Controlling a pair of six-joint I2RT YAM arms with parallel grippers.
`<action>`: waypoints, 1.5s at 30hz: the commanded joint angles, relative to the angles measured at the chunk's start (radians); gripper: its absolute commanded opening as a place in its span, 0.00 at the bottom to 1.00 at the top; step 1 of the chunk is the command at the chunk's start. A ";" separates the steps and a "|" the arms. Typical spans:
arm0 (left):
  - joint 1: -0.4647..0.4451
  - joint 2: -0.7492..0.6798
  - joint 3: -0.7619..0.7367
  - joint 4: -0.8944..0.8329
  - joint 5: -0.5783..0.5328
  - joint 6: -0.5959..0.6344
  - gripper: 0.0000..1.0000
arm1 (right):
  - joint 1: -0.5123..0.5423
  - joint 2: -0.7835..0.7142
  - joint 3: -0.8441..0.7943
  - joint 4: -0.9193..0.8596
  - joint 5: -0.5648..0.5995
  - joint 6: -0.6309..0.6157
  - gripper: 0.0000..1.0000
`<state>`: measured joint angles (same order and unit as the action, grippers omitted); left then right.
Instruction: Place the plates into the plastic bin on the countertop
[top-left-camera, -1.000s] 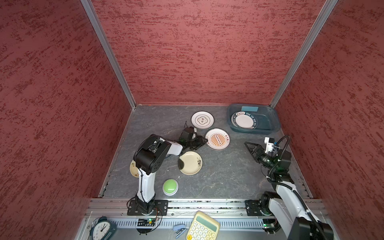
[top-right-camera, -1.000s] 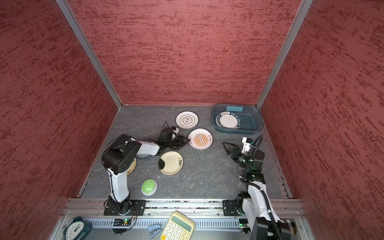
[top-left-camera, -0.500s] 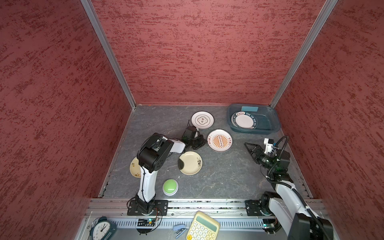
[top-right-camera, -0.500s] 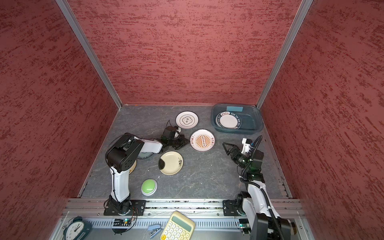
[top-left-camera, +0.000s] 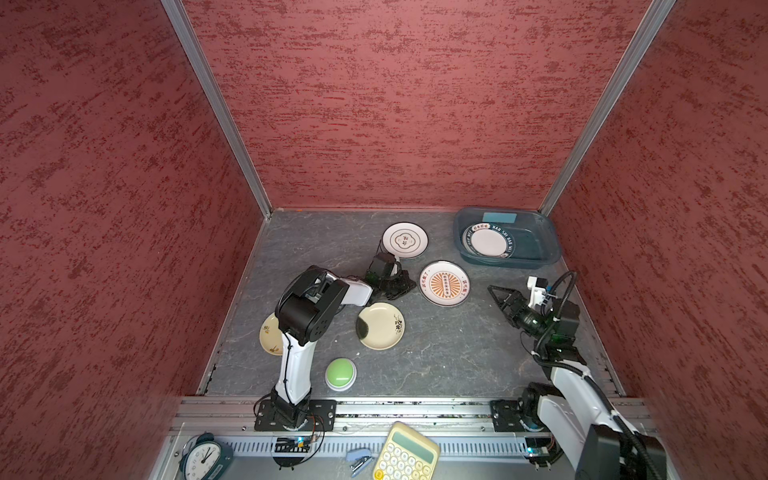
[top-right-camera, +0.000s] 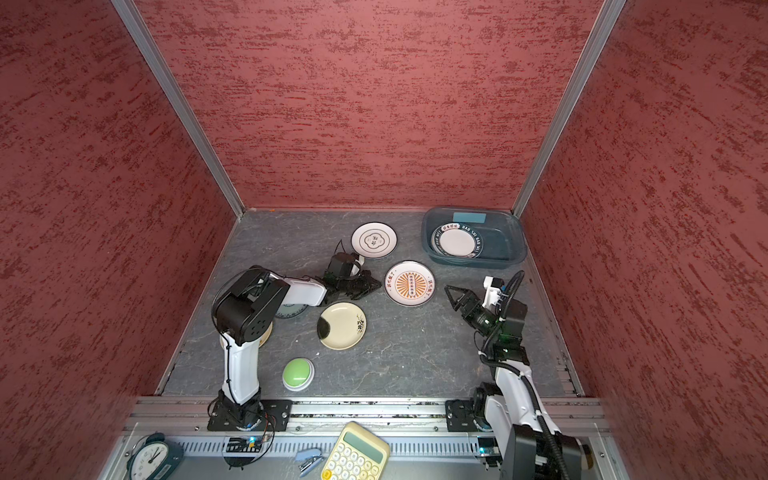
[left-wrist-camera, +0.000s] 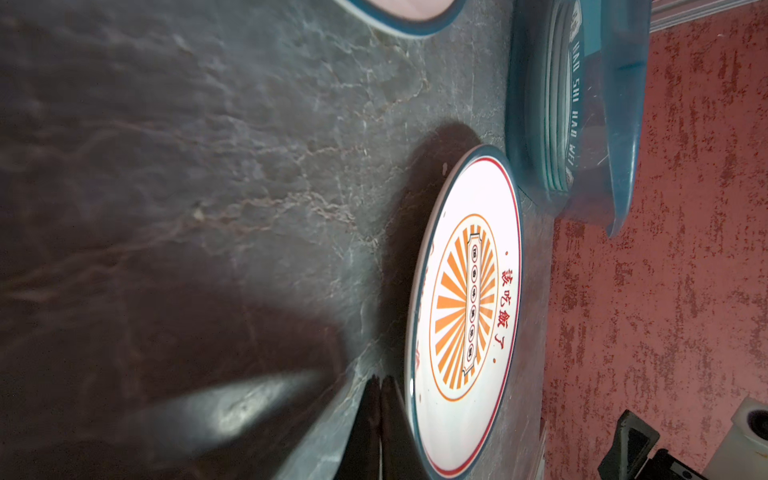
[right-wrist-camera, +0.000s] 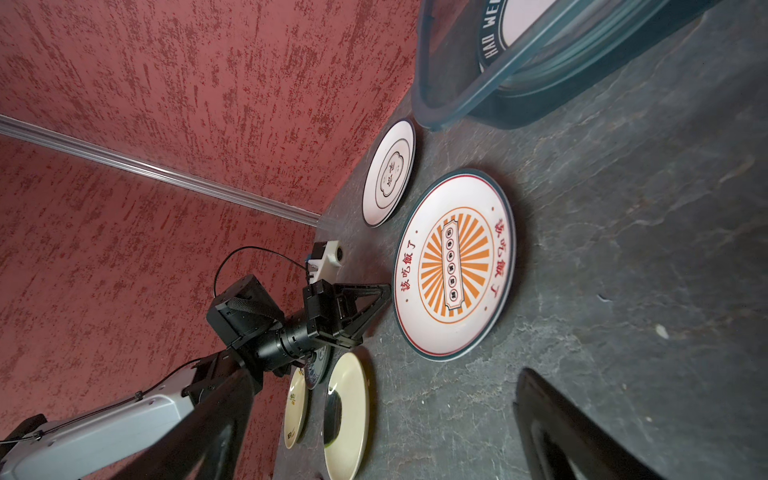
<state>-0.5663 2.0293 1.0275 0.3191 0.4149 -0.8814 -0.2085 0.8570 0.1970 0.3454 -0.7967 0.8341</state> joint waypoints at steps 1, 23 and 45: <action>-0.014 0.023 0.027 -0.031 0.008 0.035 0.11 | -0.003 0.003 0.012 -0.008 0.025 -0.026 0.99; -0.045 0.051 0.071 -0.020 0.013 -0.015 0.36 | -0.003 0.009 0.037 -0.052 0.021 -0.045 0.99; -0.050 0.113 0.106 0.002 0.033 -0.024 0.01 | -0.003 0.000 0.039 -0.098 0.040 -0.058 0.99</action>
<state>-0.6121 2.1220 1.1374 0.3382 0.4526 -0.9215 -0.2085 0.8673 0.2012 0.2451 -0.7757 0.7921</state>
